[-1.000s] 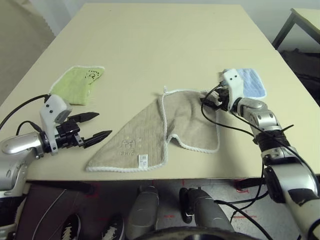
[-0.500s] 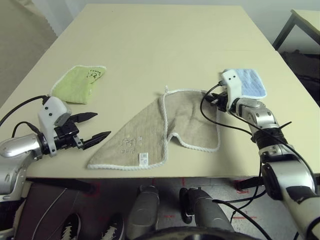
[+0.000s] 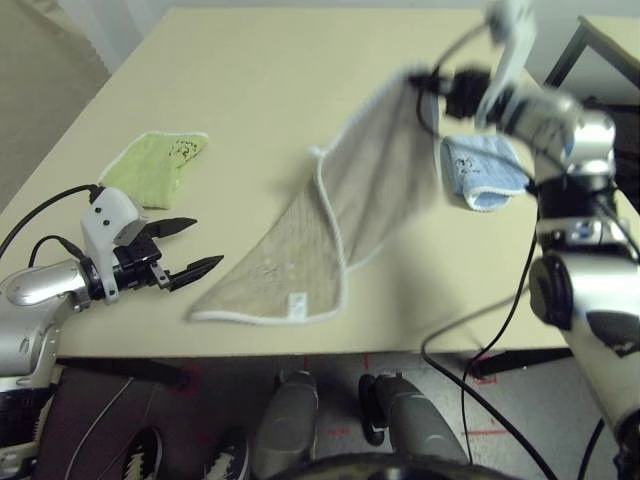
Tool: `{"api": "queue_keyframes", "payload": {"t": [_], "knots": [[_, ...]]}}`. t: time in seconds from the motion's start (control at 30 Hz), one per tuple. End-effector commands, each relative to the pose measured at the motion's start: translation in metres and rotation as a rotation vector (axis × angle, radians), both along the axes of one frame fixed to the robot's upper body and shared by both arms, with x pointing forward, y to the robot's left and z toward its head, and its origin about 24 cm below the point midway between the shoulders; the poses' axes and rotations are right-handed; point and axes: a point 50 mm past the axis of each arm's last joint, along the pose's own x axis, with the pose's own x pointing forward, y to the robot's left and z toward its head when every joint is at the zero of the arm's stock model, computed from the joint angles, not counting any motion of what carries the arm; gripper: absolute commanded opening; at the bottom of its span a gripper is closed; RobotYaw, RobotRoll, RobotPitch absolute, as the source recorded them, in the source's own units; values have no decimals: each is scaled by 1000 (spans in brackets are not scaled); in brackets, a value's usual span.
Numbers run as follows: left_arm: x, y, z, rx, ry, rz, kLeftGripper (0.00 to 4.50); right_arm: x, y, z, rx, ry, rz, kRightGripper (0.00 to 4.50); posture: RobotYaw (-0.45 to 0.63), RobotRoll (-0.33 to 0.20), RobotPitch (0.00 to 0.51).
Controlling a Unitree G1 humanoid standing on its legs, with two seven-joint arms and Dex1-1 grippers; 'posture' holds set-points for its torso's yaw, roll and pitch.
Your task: Fold the towel and set it aside.
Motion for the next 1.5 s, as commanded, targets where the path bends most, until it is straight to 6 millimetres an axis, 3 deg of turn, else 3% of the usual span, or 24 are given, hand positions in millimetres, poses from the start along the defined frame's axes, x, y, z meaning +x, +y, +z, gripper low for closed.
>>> {"api": "queue_keyframes", "payload": {"t": [0.03, 0.1, 0.2, 0.33, 0.43, 0.53, 0.67, 0.8, 0.9, 0.97, 1.23, 1.4, 1.5], "knots": [[2, 0, -4, 12, 7, 1, 4500, 5, -15, 0, -191, -90, -159, 40, 200, 0, 122], [2, -1, -4, 13, 2, 3, 4500, 4, -19, -1, -284, -62, -132, 40, 201, 0, 123], [0, -2, -7, 15, 2, 6, 4500, -5, -20, -10, -393, 115, 47, 40, 195, 0, 123], [1, -3, -9, 19, 2, 5, 4500, -35, -12, -10, -394, 315, 375, 40, 190, 0, 122], [3, -5, -10, 18, -1, -1, 4500, -80, 6, 23, -184, 382, 830, 40, 187, 0, 120], [4, -6, -11, 18, -3, -6, 4500, -86, 17, 58, 90, 326, 972, 40, 177, 0, 120], [6, -9, -11, 12, -3, -18, 4500, -63, 29, 71, 388, 353, 829, 40, 181, 0, 121], [6, -12, -13, 6, -3, -23, 4500, -34, 33, 49, 483, 441, 571, 40, 186, 0, 127], [4, -14, -15, 0, -2, -25, 4500, -14, 30, 12, 347, 482, 308, 40, 188, 0, 128], [3, -15, -16, -1, -1, -25, 4500, -9, 29, -5, 255, 495, 229, 40, 190, 0, 131], [4, -14, -13, 19, -5, -30, 4500, -7, 27, -55, -15, 546, 134, 40, 194, 0, 143], [6, -22, -7, 49, -16, -58, 4500, -9, 25, -65, -34, 565, 137, 40, 195, 0, 143], [13, -67, -7, 103, 4, -146, 4500, -8, 24, -72, -44, 578, 132, 40, 198, 0, 142]]}}
